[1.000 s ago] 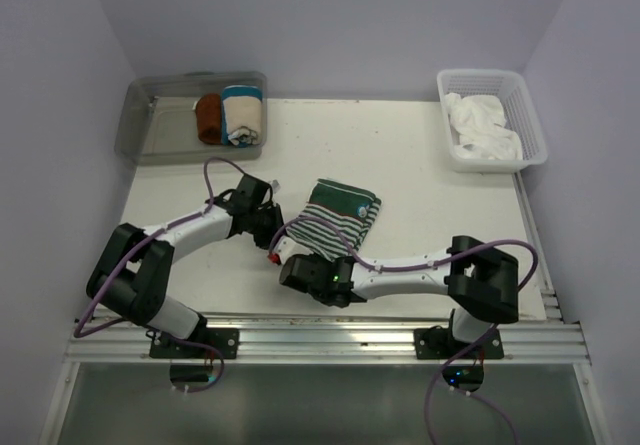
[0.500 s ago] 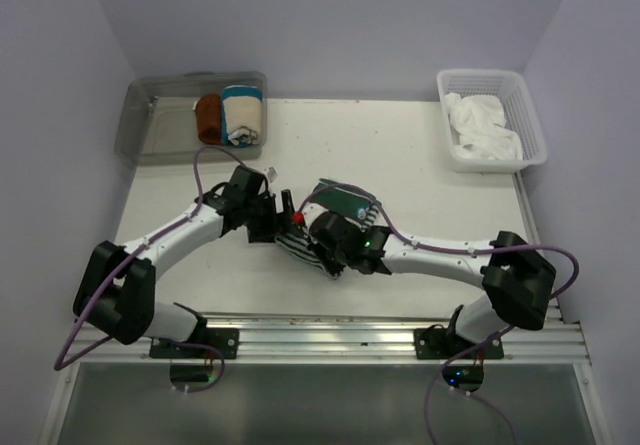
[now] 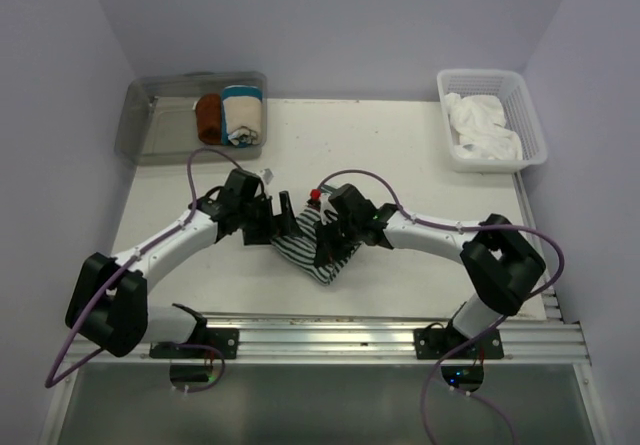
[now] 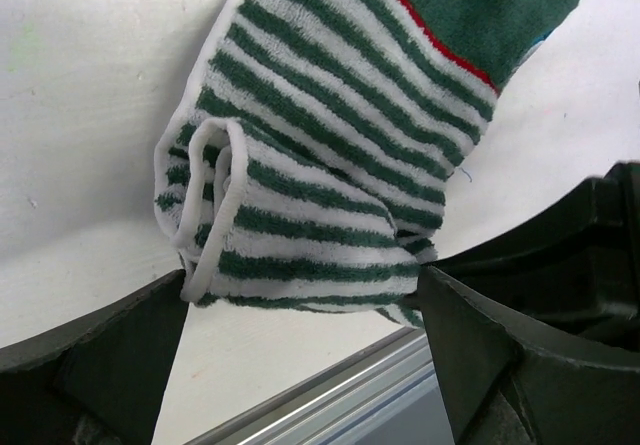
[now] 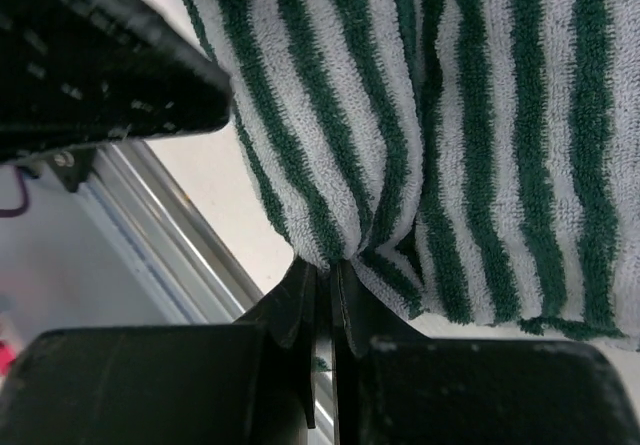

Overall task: Roll the towels
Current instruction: Roll the towel

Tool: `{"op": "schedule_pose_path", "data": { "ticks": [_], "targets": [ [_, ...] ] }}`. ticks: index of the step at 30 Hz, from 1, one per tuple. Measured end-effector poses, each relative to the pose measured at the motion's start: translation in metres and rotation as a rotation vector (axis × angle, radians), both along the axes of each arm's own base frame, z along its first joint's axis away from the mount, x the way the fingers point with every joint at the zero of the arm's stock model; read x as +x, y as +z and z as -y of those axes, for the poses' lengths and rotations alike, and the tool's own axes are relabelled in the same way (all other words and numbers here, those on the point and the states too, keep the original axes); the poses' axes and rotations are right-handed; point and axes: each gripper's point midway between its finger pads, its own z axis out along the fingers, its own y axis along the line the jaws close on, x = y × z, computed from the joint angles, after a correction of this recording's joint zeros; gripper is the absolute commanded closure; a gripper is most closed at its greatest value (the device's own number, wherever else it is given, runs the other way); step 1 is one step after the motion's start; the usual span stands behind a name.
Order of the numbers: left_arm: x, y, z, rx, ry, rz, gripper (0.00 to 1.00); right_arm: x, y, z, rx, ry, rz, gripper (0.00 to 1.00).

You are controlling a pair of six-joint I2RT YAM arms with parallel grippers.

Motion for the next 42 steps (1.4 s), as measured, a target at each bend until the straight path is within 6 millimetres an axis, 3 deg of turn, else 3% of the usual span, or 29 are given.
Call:
{"op": "schedule_pose_path", "data": {
  "ticks": [9,15,21,24,25,26,29,30,33,38,42],
  "targets": [
    [-0.024,-0.03,-0.012,0.034,0.01,-0.073,0.01,0.01,-0.001,-0.004,0.111,-0.067,-0.183,1.0],
    [-0.018,-0.033,-0.009,0.011,0.03,-0.051,0.06,0.008,-0.006,-0.006,0.149,-0.076,-0.252,1.0],
    [-0.007,-0.05,-0.001,-0.004,0.048,-0.053,0.25,0.007,-0.007,-0.009,0.169,-0.077,-0.273,1.0],
    [-0.004,-0.056,0.002,-0.014,0.057,-0.061,0.41,0.008,-0.007,-0.008,0.169,-0.077,-0.272,1.0],
    [-0.003,-0.056,0.004,-0.018,0.058,-0.059,0.53,0.008,-0.007,-0.008,0.169,-0.077,-0.271,1.0],
    [-0.002,-0.056,0.006,-0.026,0.06,-0.058,0.58,0.008,-0.008,-0.008,0.165,-0.076,-0.268,1.0],
    [-0.001,-0.054,0.01,-0.042,0.058,-0.057,0.78,0.008,-0.011,-0.005,0.147,-0.076,-0.256,0.8],
    [-0.002,-0.053,0.011,-0.048,0.056,-0.058,0.83,0.009,-0.012,-0.003,0.137,-0.077,-0.246,0.66],
    [-0.002,-0.052,0.012,-0.051,0.056,-0.067,0.9,0.011,-0.01,0.005,0.089,-0.086,-0.193,0.49],
    [0.0,-0.049,0.011,-0.035,0.061,-0.076,0.93,0.012,0.011,0.025,-0.045,-0.114,0.02,0.4],
    [0.0,-0.049,0.009,-0.022,0.067,-0.084,0.94,-0.006,0.032,0.02,-0.145,-0.052,0.235,0.39]
  ]
}}
